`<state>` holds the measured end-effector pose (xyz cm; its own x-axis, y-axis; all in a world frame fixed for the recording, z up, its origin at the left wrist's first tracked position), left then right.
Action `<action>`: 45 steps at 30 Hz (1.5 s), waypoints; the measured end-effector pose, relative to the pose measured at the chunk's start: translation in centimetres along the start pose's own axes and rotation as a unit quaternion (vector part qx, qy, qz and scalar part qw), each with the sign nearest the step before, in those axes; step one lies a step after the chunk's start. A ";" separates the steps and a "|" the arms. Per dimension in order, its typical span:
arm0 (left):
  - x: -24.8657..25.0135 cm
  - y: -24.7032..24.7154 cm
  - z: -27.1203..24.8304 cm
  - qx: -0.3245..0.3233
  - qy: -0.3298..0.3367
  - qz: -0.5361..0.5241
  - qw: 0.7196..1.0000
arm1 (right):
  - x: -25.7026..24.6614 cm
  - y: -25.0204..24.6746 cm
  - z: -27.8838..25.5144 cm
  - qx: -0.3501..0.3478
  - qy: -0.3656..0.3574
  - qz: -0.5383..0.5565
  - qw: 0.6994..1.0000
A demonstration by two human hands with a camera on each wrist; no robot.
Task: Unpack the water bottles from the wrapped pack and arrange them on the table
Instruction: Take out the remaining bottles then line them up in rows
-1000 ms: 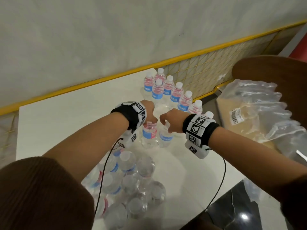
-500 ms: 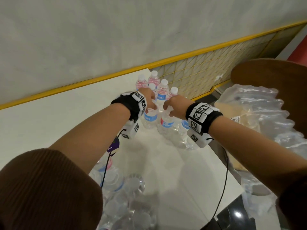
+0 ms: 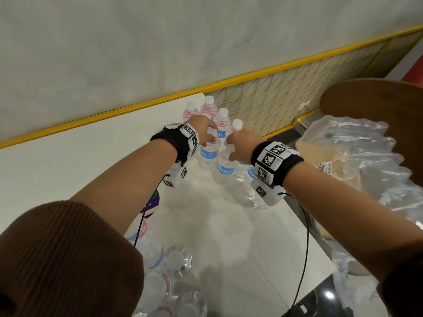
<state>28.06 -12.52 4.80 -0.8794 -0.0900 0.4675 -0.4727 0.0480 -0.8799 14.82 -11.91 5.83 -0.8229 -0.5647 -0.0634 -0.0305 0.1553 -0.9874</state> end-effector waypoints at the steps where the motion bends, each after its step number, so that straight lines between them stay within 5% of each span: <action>1: 0.1 0.0 0.1 0.001 0.007 0.005 1.000 | 0.1 0.1 0.0 -0.002 -0.002 0.010 1.000; 15: 1.7 0.1 0.6 -0.001 0.042 0.046 0.998 | -0.1 -0.1 0.9 0.002 0.032 0.003 0.999; 35: -0.3 1.6 1.1 0.021 -0.001 0.056 0.998 | 0.3 -0.1 0.2 0.005 0.070 0.054 0.996; 41: -3.7 -0.4 1.2 0.194 -0.124 -0.034 0.972 | 0.4 0.0 -0.1 0.012 0.062 0.058 0.996; 45: -6.7 0.8 1.8 0.120 -0.243 -0.090 0.958 | 0.2 -0.1 -0.1 0.010 0.066 0.070 0.995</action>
<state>33.63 -13.65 0.80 -0.6269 -0.5312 0.5699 -0.5358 -0.2371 -0.8104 14.54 -11.95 5.95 -0.8852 -0.4276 -0.1834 0.1010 0.2081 -0.9729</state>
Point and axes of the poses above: each hand's wrist, its own z-axis towards the middle knuckle, its own y-axis out of the palm, x = y × z, the point moved 4 cm from there along z, towards the middle knuckle, and after that the axes turned 11 degrees about x, right-handed, at the moved point
